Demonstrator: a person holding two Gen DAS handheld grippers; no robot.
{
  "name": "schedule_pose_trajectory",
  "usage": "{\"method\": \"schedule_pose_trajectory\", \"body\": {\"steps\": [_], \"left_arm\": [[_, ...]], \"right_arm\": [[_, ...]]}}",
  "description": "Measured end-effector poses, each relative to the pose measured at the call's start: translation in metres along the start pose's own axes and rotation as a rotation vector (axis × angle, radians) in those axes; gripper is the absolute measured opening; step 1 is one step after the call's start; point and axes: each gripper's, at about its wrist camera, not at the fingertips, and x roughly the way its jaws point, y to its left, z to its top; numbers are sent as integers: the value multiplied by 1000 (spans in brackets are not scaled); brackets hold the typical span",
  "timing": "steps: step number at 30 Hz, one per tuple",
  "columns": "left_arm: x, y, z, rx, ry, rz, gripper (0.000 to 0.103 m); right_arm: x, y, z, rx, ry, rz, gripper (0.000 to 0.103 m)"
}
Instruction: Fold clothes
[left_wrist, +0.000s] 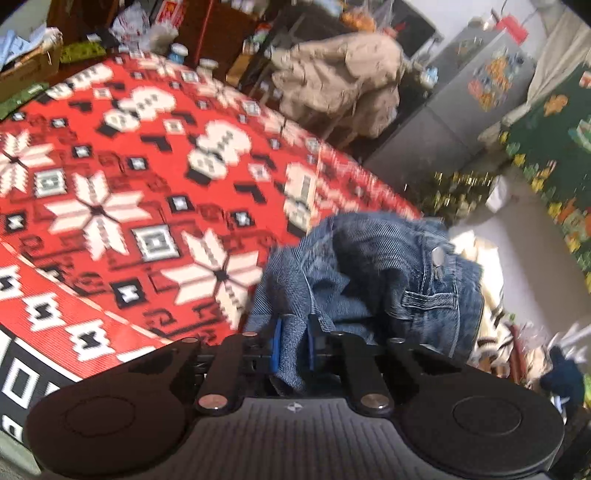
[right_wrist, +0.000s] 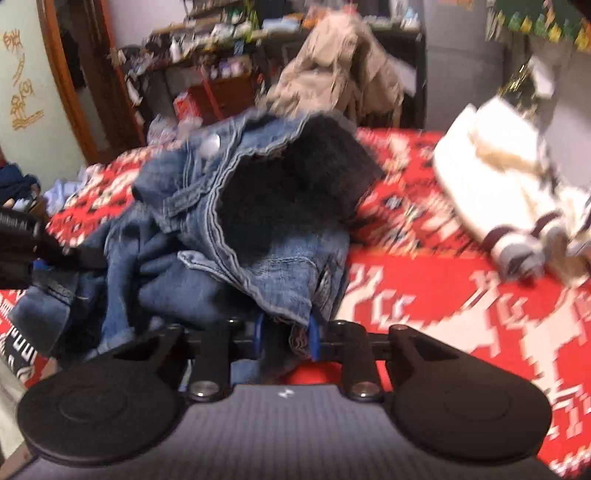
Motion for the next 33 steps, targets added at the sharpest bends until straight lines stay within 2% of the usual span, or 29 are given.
{"method": "schedule_pose_trajectory", "body": {"steps": [2, 5, 7, 12, 15, 18, 19, 22, 25, 31, 33], "left_arm": [[-16, 3, 5, -27, -44, -37, 12], [-39, 7, 17, -86, -87, -100, 12], [-54, 2, 23, -97, -108, -134, 11], [-76, -17, 17, -63, -115, -187, 12], [-72, -17, 7, -59, -99, -177, 12], [-55, -7, 1, -76, -77, -124, 13], [-51, -3, -1, -78, -71, -105, 12], [-38, 9, -5, -85, -51, -49, 13], [-36, 20, -6, -110, -46, -52, 14], [-32, 28, -10, -132, -25, -53, 15], [-33, 28, -12, -131, -25, -46, 16]], "right_arm": [[-14, -3, 8, 23, -55, -17, 22], [-37, -22, 34, 133, -148, -25, 18], [-47, -33, 57, 171, -195, -25, 12], [-55, -44, 117, 182, -292, -39, 9], [-40, -42, 145, 158, -281, -24, 10], [-8, -45, 153, 175, -207, -41, 20], [1, -48, 152, 194, -189, -53, 32], [1, -55, 129, 229, -160, -31, 45], [1, -62, 106, 264, -130, -9, 47], [-9, -46, 18, 247, 8, 75, 47], [-7, -44, -1, 265, 41, 83, 47]]}}
